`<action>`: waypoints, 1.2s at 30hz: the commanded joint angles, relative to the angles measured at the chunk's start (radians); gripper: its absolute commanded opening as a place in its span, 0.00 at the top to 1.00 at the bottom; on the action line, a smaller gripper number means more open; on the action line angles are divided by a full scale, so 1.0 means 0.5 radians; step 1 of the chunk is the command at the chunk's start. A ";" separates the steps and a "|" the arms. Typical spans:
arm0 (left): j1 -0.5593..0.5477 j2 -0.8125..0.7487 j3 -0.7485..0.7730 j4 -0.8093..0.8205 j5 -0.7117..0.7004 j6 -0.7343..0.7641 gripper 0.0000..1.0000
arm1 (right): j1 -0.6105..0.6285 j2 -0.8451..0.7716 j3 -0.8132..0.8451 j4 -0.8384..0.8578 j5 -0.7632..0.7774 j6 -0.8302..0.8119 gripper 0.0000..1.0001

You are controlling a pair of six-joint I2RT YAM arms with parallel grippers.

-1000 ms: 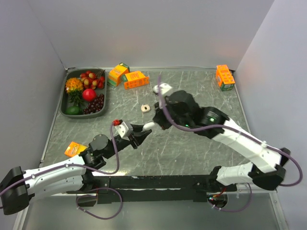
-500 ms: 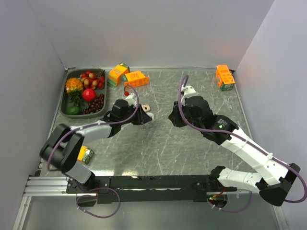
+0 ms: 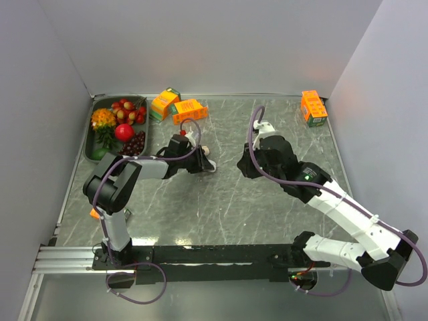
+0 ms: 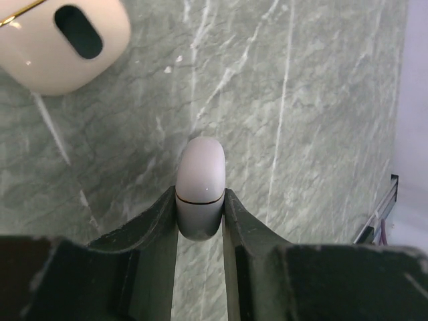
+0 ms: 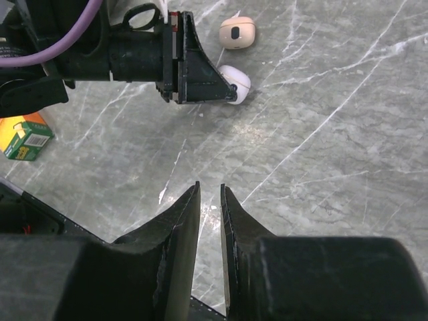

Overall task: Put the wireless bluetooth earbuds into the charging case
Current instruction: Place the charging case at the center of the board, then reset both arms

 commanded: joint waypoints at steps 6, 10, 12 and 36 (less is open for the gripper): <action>-0.006 0.043 0.041 -0.276 -0.163 0.052 0.79 | -0.028 -0.061 -0.001 0.085 -0.028 -0.002 0.73; -0.006 0.061 0.050 -0.343 -0.187 0.068 0.59 | -0.031 -0.061 0.005 0.076 -0.028 0.001 0.73; -0.006 0.058 0.065 -0.407 -0.212 0.095 0.54 | -0.028 -0.062 0.014 0.070 -0.016 -0.002 0.73; 0.148 -1.204 -0.149 -1.113 -1.032 0.160 0.05 | -0.035 -0.212 -0.059 0.098 0.079 -0.045 0.63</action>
